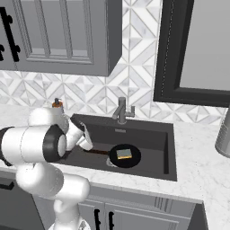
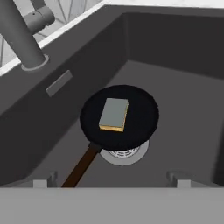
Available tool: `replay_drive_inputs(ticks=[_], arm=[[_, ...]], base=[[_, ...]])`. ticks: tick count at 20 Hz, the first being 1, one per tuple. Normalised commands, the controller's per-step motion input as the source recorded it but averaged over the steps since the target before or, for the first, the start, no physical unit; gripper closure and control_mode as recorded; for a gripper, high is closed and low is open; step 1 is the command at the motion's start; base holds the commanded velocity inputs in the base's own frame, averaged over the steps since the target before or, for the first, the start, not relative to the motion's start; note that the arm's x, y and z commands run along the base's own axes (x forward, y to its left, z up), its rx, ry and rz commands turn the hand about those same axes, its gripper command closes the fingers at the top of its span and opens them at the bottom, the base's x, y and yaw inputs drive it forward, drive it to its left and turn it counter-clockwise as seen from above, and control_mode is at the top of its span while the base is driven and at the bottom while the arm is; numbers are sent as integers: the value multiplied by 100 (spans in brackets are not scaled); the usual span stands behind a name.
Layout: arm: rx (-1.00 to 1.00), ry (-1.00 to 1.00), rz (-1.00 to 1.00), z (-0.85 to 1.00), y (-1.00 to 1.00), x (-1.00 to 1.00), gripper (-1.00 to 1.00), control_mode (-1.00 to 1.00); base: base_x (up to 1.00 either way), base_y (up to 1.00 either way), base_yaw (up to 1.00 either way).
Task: Pick the pan and sponge and place them into the sink. Then turn on the water.
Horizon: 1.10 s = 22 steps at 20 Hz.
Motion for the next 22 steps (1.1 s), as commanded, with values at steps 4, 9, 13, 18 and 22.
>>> replay_drive_inputs(ticks=[4, 9, 13, 18, 22], arm=[[0, 5, 17, 100, 17, -49, -100, -100], [3, 4, 12, 100, 0, -60, -100, -100], [12, 3, 2, 93, -6, -71, -100, -100], [16, -1, 0, 79, -33, -48, -100, -100], [25, -6, 0, 54, -69, -25, -100, -100]], base=[[0, 0, 0], [0, 0, 0], [0, 0, 0], [0, 0, 0], [0, 0, 0]])
